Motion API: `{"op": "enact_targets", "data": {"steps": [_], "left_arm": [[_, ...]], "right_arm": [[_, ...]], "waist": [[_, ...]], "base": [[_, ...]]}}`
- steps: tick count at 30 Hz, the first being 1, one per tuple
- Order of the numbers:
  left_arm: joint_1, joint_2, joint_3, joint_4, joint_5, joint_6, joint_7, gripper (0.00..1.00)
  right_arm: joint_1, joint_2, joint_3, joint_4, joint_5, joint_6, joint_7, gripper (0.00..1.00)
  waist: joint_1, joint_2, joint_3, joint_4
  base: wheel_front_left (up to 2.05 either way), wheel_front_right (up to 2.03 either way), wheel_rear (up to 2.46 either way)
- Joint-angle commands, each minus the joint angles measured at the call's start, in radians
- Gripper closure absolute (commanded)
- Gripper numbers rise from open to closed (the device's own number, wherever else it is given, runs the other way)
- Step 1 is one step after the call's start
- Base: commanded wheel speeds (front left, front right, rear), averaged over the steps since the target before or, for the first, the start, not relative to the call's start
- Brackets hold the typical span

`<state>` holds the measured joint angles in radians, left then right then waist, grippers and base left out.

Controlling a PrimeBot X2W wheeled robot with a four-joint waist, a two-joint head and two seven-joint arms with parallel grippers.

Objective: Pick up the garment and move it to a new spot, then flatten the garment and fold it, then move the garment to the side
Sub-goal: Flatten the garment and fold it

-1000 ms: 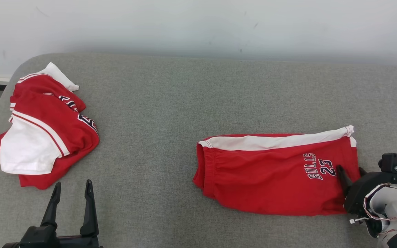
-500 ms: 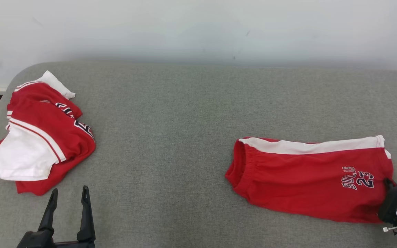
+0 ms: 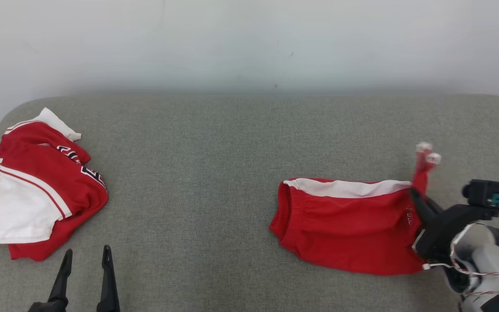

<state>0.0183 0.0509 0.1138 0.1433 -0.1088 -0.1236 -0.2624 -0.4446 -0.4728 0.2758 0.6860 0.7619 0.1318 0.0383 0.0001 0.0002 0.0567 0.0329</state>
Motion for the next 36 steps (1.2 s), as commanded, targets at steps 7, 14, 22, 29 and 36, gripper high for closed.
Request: {"op": "enact_targets", "data": {"steps": [7,14,22,29,36], "left_arm": [[0.002,-0.001,-0.029,0.006,-0.002,0.006,-0.004,0.0],[-0.016,-0.001,-0.052,0.021,-0.009,0.003,-0.004,0.0],[-0.036,-0.001,-0.079,0.033,-0.028,0.009,-0.004,0.0],[-0.05,-0.001,-0.1,0.045,-0.04,0.017,-0.004,0.0],[-0.058,-0.001,-0.105,0.051,-0.04,0.017,-0.004,0.0]], "right_arm": [[0.088,0.086,0.037,-0.26,-0.001,-0.002,0.085,1.0],[0.095,0.187,0.05,-0.338,-0.051,-0.002,0.15,1.0],[0.051,0.29,0.023,-0.238,-0.107,-0.002,0.164,1.0],[0.018,0.357,0.024,-0.091,-0.17,-0.002,0.138,1.0],[-0.007,0.392,0.039,0.012,-0.176,-0.002,0.088,1.0]], "waist": [[-0.0001,-0.0002,-0.017,0.014],[-0.0001,-0.0002,-0.017,0.054],[-0.0001,-0.0002,-0.001,0.1],[-0.0001,-0.0002,0.009,0.125],[-0.0001,-0.0002,0.017,0.127]], "base": [[0.0,0.0,0.0],[0.0,0.0,0.0],[0.0,0.0,0.0],[0.0,0.0,0.0],[0.0,0.0,0.0]]}}
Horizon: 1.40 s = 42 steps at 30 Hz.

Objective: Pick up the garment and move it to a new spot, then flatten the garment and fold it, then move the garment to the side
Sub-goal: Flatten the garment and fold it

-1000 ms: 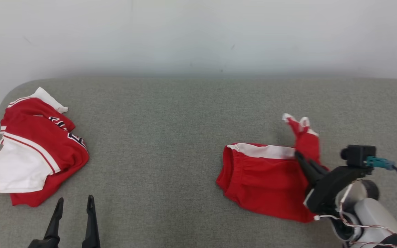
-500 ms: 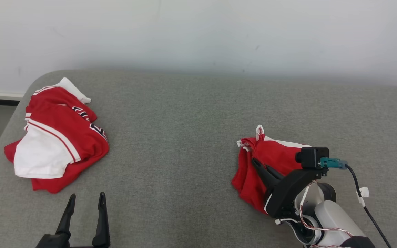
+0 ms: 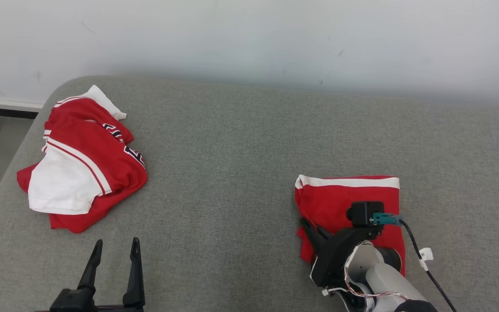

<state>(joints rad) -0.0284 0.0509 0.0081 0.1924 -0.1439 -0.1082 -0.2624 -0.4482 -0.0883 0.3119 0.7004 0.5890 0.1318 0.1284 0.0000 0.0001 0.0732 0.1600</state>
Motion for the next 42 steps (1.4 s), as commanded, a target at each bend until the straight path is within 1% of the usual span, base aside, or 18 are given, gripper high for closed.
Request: {"op": "enact_targets", "data": {"steps": [1,2,3,7,10,16,21,26,29,32,38,42], "left_arm": [[-0.014,-0.001,-0.001,0.003,-0.004,0.001,-0.004,0.0],[-0.016,-0.001,-0.001,0.004,-0.003,0.0,-0.004,0.0],[-0.016,-0.001,0.0,0.004,-0.002,0.0,-0.004,0.0],[-0.009,-0.001,0.005,0.005,0.004,0.0,-0.004,0.0],[0.003,-0.001,0.01,0.001,0.008,0.001,-0.004,0.0],[0.025,-0.001,0.031,-0.008,0.016,-0.001,-0.004,0.0],[0.037,-0.001,0.05,-0.015,0.02,-0.003,-0.004,0.0],[0.046,-0.001,0.059,-0.018,0.024,-0.005,-0.004,0.0],[0.048,-0.001,0.062,-0.018,0.026,-0.007,-0.004,0.0],[0.049,-0.001,0.062,-0.017,0.028,-0.01,-0.004,0.0],[0.053,-0.001,0.061,-0.014,0.03,-0.012,-0.004,0.0],[0.052,-0.001,0.06,-0.013,0.031,-0.014,-0.004,0.0]], "right_arm": [[-0.01,0.01,0.011,0.005,-0.003,-0.002,-0.014,1.0],[-0.016,0.012,0.022,0.005,-0.004,-0.002,-0.027,0.51],[-0.018,0.013,0.03,0.002,0.005,-0.002,-0.041,0.0],[-0.009,-0.017,0.064,-0.042,0.017,-0.002,-0.1,0.0],[0.014,-0.059,0.079,-0.104,0.028,-0.002,-0.142,0.0],[0.077,-0.133,0.001,-0.225,0.047,-0.002,-0.203,0.0],[0.145,-0.167,-0.088,-0.305,0.033,-0.002,-0.215,0.0],[0.217,-0.16,-0.188,-0.373,0.012,-0.002,-0.228,0.0],[0.259,-0.149,-0.224,-0.407,-0.023,-0.002,-0.243,0.0],[0.309,-0.132,-0.258,-0.441,-0.065,-0.002,-0.285,0.0],[0.374,-0.116,-0.253,-0.455,-0.135,-0.002,-0.355,0.0],[0.405,-0.093,-0.244,-0.461,-0.166,-0.002,-0.377,0.0]], "waist": [[0.0,-0.0001,0.001,-0.001],[0.0,-0.0001,0.002,-0.002],[0.0,-0.0001,0.002,-0.004],[0.0,-0.0001,-0.005,-0.012],[0.0,-0.0001,-0.011,-0.021],[0.0,-0.0001,-0.023,-0.049],[0.0,-0.0001,-0.03,-0.073],[0.0,-0.0001,-0.035,-0.094],[0.0,-0.0001,-0.04,-0.105],[0.0,-0.0001,-0.047,-0.116],[0.0,-0.0001,-0.058,-0.127],[0.0,-0.0001,-0.061,-0.129]], "base": [[0.0,0.0,0.0],[0.0,0.0,0.0],[0.0,0.0,0.0],[0.0,0.0,0.0],[0.0,0.0,0.0],[0.0,0.0,0.0],[0.0,0.0,0.0],[0.0,0.0,0.0],[0.0,0.0,0.0],[0.0,0.0,0.0],[0.0,0.0,0.0],[0.0,0.0,0.0]]}}
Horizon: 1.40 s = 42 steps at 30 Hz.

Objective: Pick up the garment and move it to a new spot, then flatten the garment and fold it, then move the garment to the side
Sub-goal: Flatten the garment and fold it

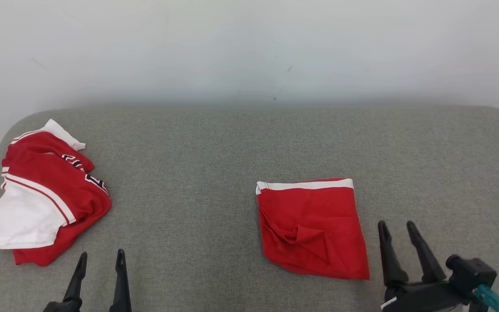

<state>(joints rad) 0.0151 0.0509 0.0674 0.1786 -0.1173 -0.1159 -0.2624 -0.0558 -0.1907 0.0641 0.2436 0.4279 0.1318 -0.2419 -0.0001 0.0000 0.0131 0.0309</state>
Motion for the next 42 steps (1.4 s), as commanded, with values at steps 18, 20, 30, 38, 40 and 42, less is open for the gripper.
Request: {"op": "enact_targets", "data": {"steps": [18,20,30,38,40,42], "left_arm": [[0.016,0.005,-0.002,-0.015,0.067,-0.001,-0.004,0.0],[-0.002,0.004,-0.026,-0.018,0.069,-0.005,-0.004,0.0],[-0.153,0.002,-0.231,0.045,0.063,-0.013,-0.004,0.0],[-0.273,0.004,-0.429,0.173,0.023,-0.014,-0.004,0.0],[-0.295,0.006,-0.464,0.208,0.008,-0.014,-0.004,0.0],[-0.313,0.008,-0.493,0.245,-0.009,-0.014,-0.004,0.0]], "right_arm": [[0.105,0.086,-0.076,-0.099,-0.104,-0.002,-0.024,0.0],[0.098,0.088,-0.081,-0.1,-0.105,-0.002,-0.024,0.0],[0.061,0.094,-0.072,-0.08,-0.114,-0.002,-0.024,0.0],[0.043,0.104,-0.065,-0.065,-0.117,-0.002,-0.024,0.0],[0.038,0.106,-0.062,-0.064,-0.117,-0.002,-0.024,0.0],[0.032,0.107,-0.061,-0.063,-0.118,-0.002,-0.024,0.0]], "waist": [[0.0001,0.0,0.009,-0.022],[0.0001,0.0,0.015,-0.033],[0.0001,0.0,0.064,-0.115],[0.0001,0.0,0.099,-0.19],[0.0001,0.0,0.106,-0.207],[0.0001,0.0,0.113,-0.223]], "base": [[0.0,0.0,0.0],[0.0,0.0,0.0],[0.0,0.0,0.0],[0.0,0.0,0.0],[0.0,0.0,0.0],[0.0,0.0,0.0]]}}
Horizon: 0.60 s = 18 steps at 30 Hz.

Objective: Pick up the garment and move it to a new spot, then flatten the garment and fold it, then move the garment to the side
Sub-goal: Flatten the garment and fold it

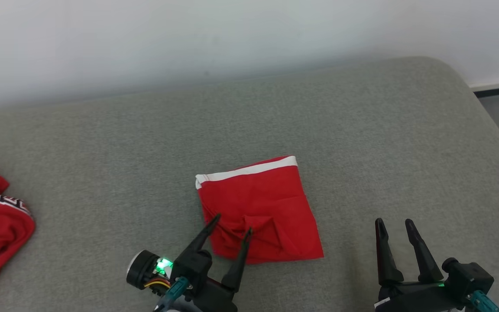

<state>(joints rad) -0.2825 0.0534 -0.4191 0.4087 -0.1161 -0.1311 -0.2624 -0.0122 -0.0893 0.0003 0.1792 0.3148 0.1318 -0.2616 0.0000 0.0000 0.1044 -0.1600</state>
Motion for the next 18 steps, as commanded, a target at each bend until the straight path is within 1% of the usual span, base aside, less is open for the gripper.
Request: {"op": "enact_targets", "data": {"steps": [1,5,13,14,15,16,17,18], "left_arm": [[-0.015,0.006,-0.007,0.015,-0.011,0.001,-0.004,0.0],[-0.045,0.008,-0.056,0.081,-0.04,0.001,-0.004,0.0],[-0.076,0.01,-0.1,0.18,-0.09,0.001,-0.004,0.0],[-0.076,0.01,-0.105,0.187,-0.095,0.001,-0.004,0.15],[-0.079,0.009,-0.107,0.192,-0.098,0.001,-0.004,0.51],[-0.082,0.009,-0.106,0.193,-0.101,0.001,-0.004,0.73],[-0.082,0.008,-0.105,0.194,-0.106,0.001,-0.004,0.92],[-0.081,0.007,-0.105,0.196,-0.111,0.001,-0.004,1.0]], "right_arm": [[-0.011,0.005,0.003,0.001,-0.005,-0.002,-0.004,0.0],[-0.014,0.006,0.001,0.003,-0.005,-0.002,-0.004,0.0],[-0.012,0.009,-0.004,0.004,-0.009,-0.002,-0.004,0.0],[-0.01,0.009,-0.005,0.003,-0.01,-0.002,-0.004,0.0],[-0.007,0.009,-0.006,0.001,-0.011,-0.002,-0.004,0.0],[-0.005,0.009,-0.006,0.001,-0.011,-0.002,-0.004,0.0],[-0.002,0.009,-0.01,0.001,-0.01,-0.002,-0.004,0.0],[0.001,0.008,-0.009,0.0,-0.011,-0.002,-0.004,0.0]], "waist": [[0.0,0.0,0.021,-0.032],[0.0,0.0,0.029,-0.054],[0.0,0.0,0.027,-0.073],[0.0,0.0,0.025,-0.072],[0.0,0.0,0.023,-0.071],[0.0,0.0,0.021,-0.068],[0.0,0.0,0.019,-0.064],[0.0,0.0,0.017,-0.059]], "base": [[0.0,0.0,0.0],[0.0,0.0,0.0],[0.0,0.0,0.0],[0.0,0.0,0.0],[0.0,0.0,0.0],[0.0,0.0,0.0],[0.0,0.0,0.0],[0.0,0.0,0.0]]}}
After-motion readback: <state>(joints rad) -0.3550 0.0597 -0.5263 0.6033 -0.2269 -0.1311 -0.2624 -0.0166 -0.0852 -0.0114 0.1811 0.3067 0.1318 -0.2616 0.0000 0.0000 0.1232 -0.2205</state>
